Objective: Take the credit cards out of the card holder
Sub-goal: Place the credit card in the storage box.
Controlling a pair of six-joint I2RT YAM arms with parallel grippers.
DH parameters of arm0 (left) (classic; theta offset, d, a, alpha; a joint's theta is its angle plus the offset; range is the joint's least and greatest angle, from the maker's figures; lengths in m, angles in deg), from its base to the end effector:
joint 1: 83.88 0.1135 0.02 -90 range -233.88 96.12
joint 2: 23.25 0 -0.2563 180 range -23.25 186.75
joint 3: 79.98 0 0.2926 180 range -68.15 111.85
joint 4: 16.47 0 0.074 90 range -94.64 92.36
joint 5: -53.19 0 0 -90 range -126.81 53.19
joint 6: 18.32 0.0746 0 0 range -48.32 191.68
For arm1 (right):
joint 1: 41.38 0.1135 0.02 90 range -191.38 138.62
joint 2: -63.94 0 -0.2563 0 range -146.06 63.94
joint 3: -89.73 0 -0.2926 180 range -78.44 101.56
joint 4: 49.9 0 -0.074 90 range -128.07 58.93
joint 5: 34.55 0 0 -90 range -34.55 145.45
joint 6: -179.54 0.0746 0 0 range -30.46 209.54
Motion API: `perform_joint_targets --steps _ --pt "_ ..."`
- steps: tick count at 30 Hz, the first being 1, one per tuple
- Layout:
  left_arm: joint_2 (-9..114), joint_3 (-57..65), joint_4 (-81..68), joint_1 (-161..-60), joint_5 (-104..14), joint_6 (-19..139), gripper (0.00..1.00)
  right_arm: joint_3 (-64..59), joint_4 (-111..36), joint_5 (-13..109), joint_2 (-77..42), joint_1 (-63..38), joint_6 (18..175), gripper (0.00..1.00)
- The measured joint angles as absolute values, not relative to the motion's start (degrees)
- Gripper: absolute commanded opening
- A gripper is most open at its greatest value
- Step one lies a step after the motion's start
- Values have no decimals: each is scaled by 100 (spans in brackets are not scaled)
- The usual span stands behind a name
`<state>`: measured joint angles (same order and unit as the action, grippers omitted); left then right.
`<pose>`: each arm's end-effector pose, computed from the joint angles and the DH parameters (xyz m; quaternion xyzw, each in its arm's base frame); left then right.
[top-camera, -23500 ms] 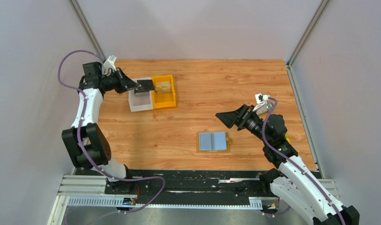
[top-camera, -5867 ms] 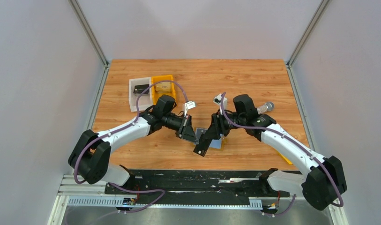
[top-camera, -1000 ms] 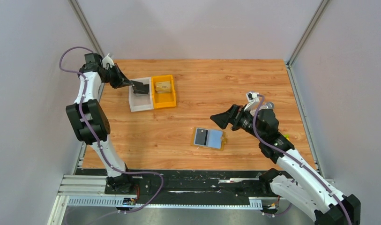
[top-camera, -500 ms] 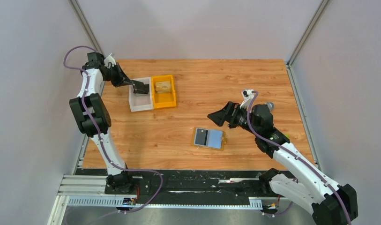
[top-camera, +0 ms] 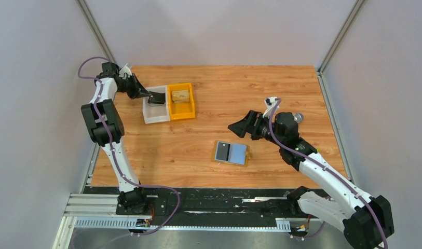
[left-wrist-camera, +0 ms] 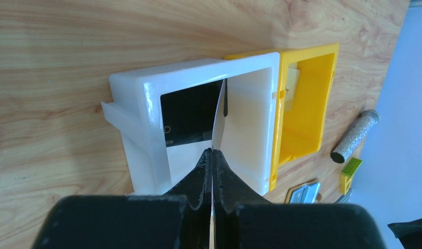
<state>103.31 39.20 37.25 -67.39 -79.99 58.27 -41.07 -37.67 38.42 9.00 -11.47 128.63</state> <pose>0.5178 0.1000 0.1694 -0.1436 0.8936 -0.3500 0.2415 0.2510 0.1696 0.2492 -0.0228 0.8043 0.4281 0.4114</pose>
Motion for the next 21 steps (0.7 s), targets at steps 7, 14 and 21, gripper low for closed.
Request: perform_joint_targets --steps 7,14,21 --pt "10434 4029 3585 -6739 -8025 5763 8 -4088 -3773 3844 833 -1147 12863 100" --pt "10515 4101 3472 -6739 -7969 5735 19 -4055 -3789 3844 765 -1147 12863 100" --pt "10552 4165 3472 -6739 -7872 5696 29 -4053 -3786 3846 765 -1162 12880 100"
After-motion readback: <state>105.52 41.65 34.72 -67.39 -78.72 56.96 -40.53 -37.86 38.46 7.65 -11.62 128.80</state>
